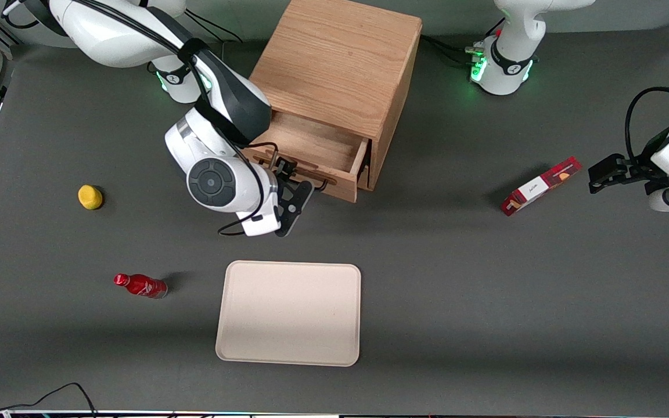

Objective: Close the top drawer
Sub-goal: 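Push the drawer into the cabinet with the right gripper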

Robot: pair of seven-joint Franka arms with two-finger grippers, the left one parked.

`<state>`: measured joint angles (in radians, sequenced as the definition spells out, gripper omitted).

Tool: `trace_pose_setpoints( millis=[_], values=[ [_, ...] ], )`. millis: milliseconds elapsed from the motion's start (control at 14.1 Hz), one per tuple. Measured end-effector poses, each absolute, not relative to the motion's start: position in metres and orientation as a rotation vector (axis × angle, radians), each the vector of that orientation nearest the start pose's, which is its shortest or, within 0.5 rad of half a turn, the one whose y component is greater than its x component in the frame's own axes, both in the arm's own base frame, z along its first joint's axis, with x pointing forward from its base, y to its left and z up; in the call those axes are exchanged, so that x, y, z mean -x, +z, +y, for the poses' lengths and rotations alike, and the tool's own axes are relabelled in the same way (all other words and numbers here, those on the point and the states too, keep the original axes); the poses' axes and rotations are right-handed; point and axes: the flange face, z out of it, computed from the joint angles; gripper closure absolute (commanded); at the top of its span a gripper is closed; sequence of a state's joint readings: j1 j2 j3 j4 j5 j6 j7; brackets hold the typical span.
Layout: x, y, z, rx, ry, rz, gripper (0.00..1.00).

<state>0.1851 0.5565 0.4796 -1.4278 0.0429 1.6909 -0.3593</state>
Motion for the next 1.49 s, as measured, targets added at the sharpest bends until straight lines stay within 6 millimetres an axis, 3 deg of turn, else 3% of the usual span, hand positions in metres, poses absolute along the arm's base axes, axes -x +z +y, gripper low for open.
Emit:
trace_pose_setpoints(
  millis=[497,995,1492],
  values=[
    [-0.536,0.373,0.397,2.519,0.397,-1.336,0.00],
    [-0.509,0.390,0.391,2.545,0.402,-1.353,0.00],
    [-0.490,0.387,0.397,2.517,0.418,-1.344,0.00]
  ],
)
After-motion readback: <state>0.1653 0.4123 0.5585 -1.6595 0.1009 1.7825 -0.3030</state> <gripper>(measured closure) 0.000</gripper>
